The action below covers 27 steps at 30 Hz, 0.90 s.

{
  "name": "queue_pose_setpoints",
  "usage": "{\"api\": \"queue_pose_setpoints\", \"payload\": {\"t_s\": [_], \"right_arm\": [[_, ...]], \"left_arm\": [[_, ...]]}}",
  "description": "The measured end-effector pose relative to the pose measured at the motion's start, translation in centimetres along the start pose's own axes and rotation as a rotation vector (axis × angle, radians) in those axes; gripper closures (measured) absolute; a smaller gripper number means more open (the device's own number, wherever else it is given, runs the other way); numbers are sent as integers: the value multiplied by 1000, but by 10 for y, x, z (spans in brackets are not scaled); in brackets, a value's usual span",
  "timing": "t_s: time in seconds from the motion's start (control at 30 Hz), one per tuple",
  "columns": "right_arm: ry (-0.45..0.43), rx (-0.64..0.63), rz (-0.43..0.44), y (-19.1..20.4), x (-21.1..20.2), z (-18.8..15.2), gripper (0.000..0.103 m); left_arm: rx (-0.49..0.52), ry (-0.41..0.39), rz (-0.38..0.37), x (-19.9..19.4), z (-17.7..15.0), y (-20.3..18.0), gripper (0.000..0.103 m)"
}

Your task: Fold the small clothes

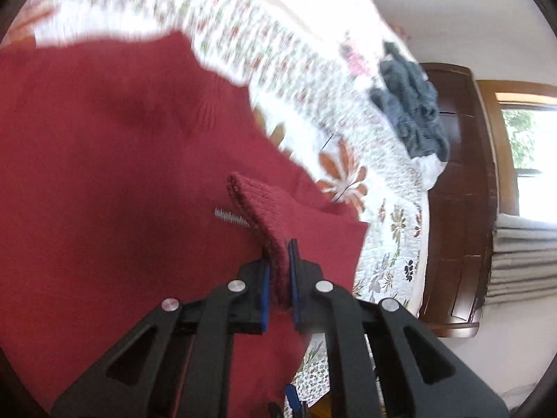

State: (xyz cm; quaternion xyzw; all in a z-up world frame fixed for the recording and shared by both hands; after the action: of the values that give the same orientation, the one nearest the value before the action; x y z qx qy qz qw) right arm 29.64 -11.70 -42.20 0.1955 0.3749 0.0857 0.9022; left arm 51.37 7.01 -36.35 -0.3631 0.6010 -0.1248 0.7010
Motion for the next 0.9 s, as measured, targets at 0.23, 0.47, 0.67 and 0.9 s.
{"api": "queue_pose_setpoints", "payload": {"t_s": [0.23, 0.47, 0.67, 0.9], "right_arm": [[8, 0, -13, -1, 1, -2, 40], [16, -2, -18, -1, 3, -3, 40], [21, -3, -21, -2, 3, -3, 40], [25, -1, -23, -2, 4, -3, 40]], "left_arm": [[33, -75, 23, -65, 33, 19, 96], [-10, -111, 62, -94, 49, 69, 97], [-60, -106, 110, -100, 49, 126, 97], [-123, -75, 165, -80, 42, 185, 97]]}}
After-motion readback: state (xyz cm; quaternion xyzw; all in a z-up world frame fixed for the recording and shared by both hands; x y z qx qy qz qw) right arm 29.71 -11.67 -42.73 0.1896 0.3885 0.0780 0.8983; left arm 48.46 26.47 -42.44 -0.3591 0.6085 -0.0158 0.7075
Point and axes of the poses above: each gripper's, at about its wrist camera, not at the fingertips, and x roughly the way its jaws point, y to its left, z to its top, the point moved 9 cm from there along x, roughly the way its jaws point, and after that the axes turned 6 degrees about z, right-handed, at the moved point
